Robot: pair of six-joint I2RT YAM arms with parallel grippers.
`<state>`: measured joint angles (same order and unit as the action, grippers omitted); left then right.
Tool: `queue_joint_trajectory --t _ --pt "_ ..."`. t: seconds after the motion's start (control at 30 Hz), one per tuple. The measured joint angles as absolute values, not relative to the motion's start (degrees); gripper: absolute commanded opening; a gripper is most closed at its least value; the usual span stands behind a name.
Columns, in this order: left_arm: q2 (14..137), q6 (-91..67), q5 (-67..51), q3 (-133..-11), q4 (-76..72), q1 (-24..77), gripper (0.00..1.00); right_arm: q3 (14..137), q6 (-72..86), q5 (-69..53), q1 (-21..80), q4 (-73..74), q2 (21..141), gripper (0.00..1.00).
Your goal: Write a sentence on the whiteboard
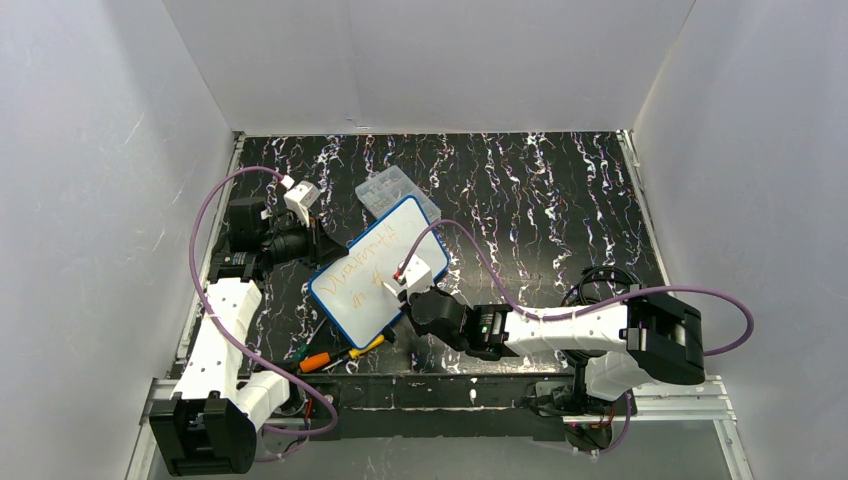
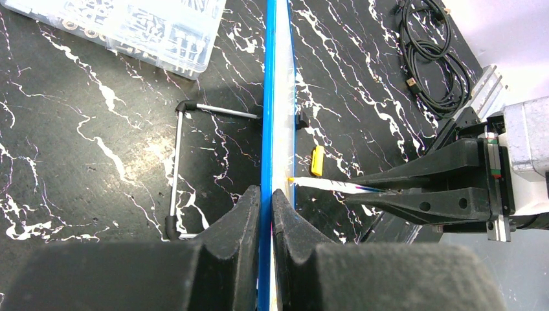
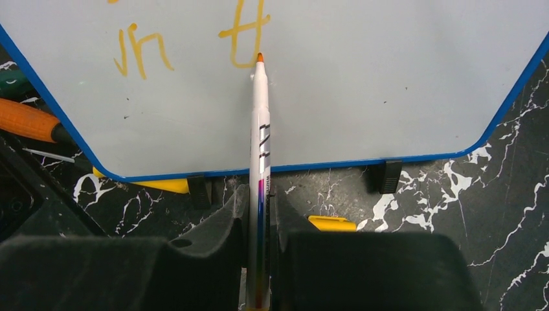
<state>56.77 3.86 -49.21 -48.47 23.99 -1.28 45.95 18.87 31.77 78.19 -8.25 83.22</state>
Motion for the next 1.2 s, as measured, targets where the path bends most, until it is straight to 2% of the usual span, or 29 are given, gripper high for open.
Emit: queue_joint_trajectory --t 1.2 --pt "56.77 3.88 -49.28 -48.47 23.99 -1.28 0.0 47.46 19.42 35.92 78.13 -8.01 84.27 0.01"
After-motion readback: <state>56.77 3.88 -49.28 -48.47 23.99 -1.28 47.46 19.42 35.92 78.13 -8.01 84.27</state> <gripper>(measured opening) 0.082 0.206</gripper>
